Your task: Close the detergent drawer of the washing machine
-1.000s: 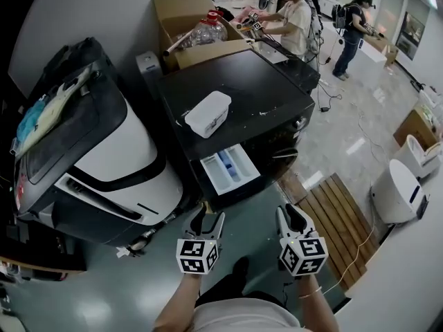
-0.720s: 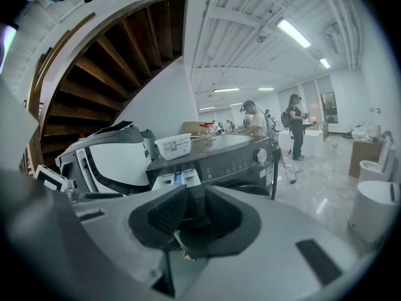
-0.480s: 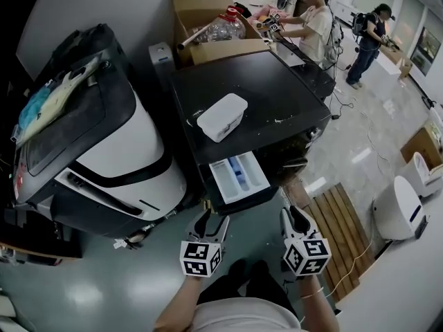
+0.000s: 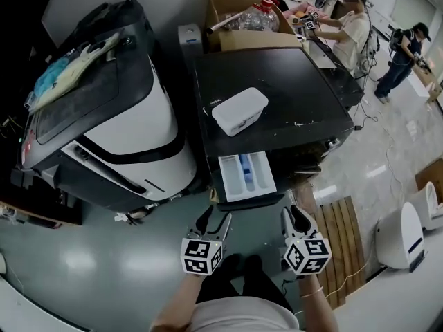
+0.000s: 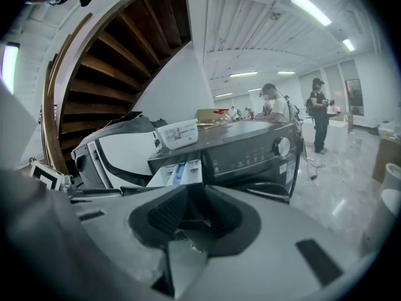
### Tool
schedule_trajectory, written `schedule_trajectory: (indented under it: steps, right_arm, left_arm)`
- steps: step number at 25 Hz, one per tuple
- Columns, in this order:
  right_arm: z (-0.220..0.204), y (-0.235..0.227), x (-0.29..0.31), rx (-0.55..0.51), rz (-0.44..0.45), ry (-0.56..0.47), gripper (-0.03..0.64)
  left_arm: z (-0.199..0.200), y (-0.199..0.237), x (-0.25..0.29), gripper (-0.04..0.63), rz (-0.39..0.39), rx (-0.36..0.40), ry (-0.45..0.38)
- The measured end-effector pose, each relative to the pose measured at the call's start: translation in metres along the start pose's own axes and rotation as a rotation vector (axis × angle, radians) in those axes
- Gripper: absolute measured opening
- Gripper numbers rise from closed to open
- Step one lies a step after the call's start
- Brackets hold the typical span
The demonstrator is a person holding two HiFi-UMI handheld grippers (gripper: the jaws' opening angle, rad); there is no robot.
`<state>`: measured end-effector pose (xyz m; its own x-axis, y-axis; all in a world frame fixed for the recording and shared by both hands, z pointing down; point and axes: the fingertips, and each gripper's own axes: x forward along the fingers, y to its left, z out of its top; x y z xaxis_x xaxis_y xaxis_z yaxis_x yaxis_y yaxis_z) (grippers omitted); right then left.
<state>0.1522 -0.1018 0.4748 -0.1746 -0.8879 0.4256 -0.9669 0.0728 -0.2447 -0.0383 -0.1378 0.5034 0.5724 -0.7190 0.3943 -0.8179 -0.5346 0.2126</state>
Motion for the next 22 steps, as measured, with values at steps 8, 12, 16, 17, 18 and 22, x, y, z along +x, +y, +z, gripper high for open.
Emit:
schedule_trajectory:
  steps: [8,12,16,17,18,22]
  right_arm:
    - [-0.018,-0.008,0.021,-0.036,0.11,0.081,0.078]
    - [-0.025,-0.011,0.028,-0.054,0.153,0.112,0.078]
    - [-0.029,-0.015,0.033,-0.073,0.178,0.126,0.078]
    - [-0.029,-0.016,0.035,-0.075,0.184,0.128,0.078]
    - [-0.03,-0.015,0.037,-0.078,0.191,0.131,0.078]
    - [-0.036,-0.014,0.043,-0.103,0.214,0.146,0.078]
  left_arm:
    - [-0.02,0.0,-0.003,0.198,0.122,-0.068,0.016]
    - [-0.027,0.0,-0.003,0.198,0.171,-0.066,0.027]
    - [-0.032,0.0,-0.001,0.198,0.205,-0.082,0.034]
    - [-0.032,0.0,0.0,0.198,0.21,-0.084,0.034]
    - [-0.033,0.001,0.001,0.198,0.214,-0.086,0.035]
    - [-0.037,0.004,0.004,0.198,0.234,-0.089,0.037]
